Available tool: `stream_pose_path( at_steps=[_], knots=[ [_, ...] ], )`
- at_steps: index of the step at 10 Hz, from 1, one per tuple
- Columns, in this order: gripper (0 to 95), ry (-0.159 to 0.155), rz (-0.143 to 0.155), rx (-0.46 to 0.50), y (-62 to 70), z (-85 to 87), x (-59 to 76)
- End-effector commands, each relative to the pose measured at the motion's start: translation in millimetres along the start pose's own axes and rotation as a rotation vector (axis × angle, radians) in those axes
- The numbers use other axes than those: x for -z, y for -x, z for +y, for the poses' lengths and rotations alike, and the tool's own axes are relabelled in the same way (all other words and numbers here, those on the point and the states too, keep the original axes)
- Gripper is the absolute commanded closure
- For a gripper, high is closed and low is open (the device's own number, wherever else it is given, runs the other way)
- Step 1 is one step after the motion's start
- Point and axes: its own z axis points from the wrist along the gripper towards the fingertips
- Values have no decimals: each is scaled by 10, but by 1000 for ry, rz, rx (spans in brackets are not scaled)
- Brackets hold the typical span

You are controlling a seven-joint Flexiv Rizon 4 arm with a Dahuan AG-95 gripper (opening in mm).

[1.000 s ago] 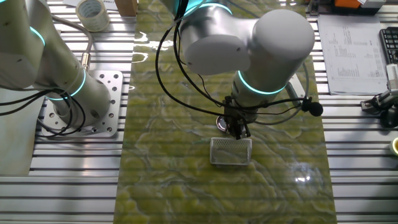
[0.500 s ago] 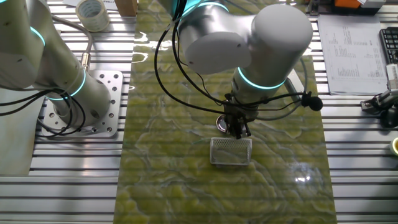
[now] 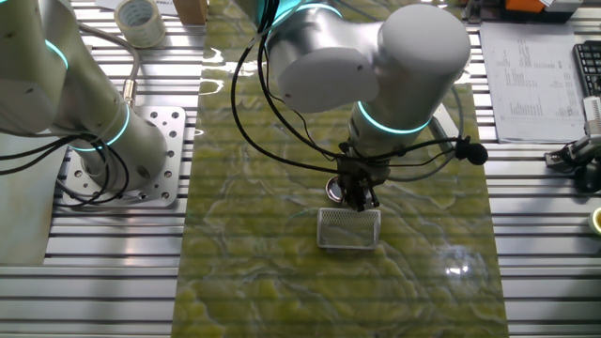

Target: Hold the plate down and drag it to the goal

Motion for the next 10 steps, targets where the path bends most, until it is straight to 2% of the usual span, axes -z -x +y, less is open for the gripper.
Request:
stream_pose_path(
  at_steps=[1,3,4,8,9,10],
  knots=[
    [950,-10,-4,5,-5,-11,2],
    [950,-19,-4,13,-5,-11,3],
    [950,-35,-5,19,-5,-11,3],
    [950,-48,2,19,-2,-14,7],
    [760,-48,2,23,-1,-16,14],
    [760,-55,4,29,1,-17,24]
  ],
)
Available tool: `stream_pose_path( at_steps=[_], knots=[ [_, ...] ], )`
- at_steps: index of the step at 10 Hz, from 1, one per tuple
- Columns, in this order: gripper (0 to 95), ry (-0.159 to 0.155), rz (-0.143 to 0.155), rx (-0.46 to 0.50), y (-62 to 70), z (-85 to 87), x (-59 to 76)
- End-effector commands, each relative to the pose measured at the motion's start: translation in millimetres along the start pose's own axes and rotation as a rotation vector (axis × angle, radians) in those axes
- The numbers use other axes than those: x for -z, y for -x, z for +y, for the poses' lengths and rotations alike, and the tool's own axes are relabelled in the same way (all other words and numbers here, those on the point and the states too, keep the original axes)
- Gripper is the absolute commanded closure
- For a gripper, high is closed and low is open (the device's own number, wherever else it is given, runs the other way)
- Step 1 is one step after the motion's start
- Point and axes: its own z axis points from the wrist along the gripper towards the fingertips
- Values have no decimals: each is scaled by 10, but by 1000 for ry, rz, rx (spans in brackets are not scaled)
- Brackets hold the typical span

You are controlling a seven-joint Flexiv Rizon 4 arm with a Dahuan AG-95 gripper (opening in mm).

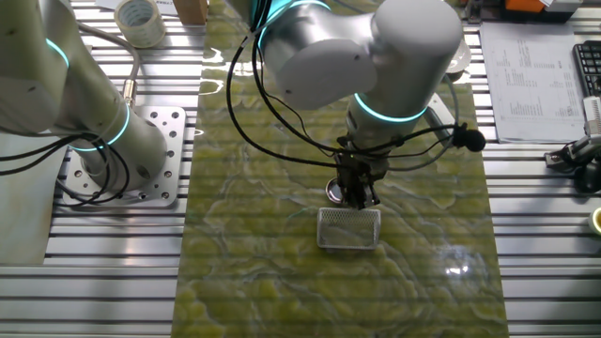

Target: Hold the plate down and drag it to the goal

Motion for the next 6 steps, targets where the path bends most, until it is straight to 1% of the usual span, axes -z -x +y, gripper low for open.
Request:
stream_pose_path(
  at_steps=[1,2,4,6],
  knots=[
    [760,-12,5,8,0,-4,13],
    [760,-19,9,14,10,-6,29],
    [760,-16,10,14,21,-10,71],
    [760,-10,12,10,54,-8,164]
  ],
)
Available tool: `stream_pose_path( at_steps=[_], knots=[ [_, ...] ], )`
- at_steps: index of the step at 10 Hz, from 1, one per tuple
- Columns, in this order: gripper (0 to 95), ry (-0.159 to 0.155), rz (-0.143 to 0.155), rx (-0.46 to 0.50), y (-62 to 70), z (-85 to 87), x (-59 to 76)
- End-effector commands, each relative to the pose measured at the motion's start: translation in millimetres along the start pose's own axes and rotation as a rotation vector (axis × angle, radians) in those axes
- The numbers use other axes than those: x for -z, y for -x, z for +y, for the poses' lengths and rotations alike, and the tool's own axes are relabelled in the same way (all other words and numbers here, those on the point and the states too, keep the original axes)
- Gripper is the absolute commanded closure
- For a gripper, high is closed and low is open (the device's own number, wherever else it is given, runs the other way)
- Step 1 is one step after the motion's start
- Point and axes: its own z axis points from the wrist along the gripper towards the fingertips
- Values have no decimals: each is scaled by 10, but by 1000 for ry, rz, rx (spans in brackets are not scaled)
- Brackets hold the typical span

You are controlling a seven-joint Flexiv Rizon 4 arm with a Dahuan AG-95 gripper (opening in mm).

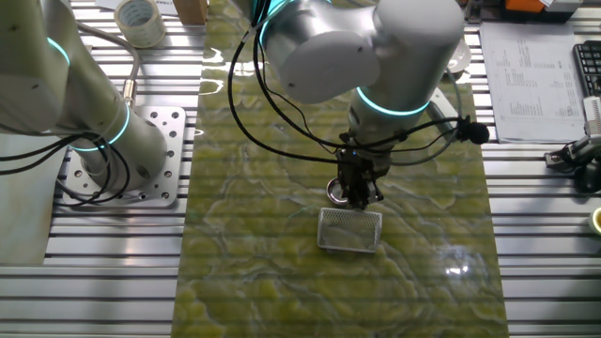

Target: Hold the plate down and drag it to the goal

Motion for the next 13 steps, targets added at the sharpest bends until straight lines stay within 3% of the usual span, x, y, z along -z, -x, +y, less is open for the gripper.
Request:
stream_pose_path(
  at_steps=[1,2,3,6,7,13],
  knots=[
    [760,10,0,-7,33,13,84],
    [760,17,-3,-15,55,25,132],
    [950,23,-4,-27,69,40,180],
    [950,80,-13,-73,116,76,389],
    [950,104,-18,-128,136,112,477],
    [950,104,-18,-128,136,112,477]
  ],
)
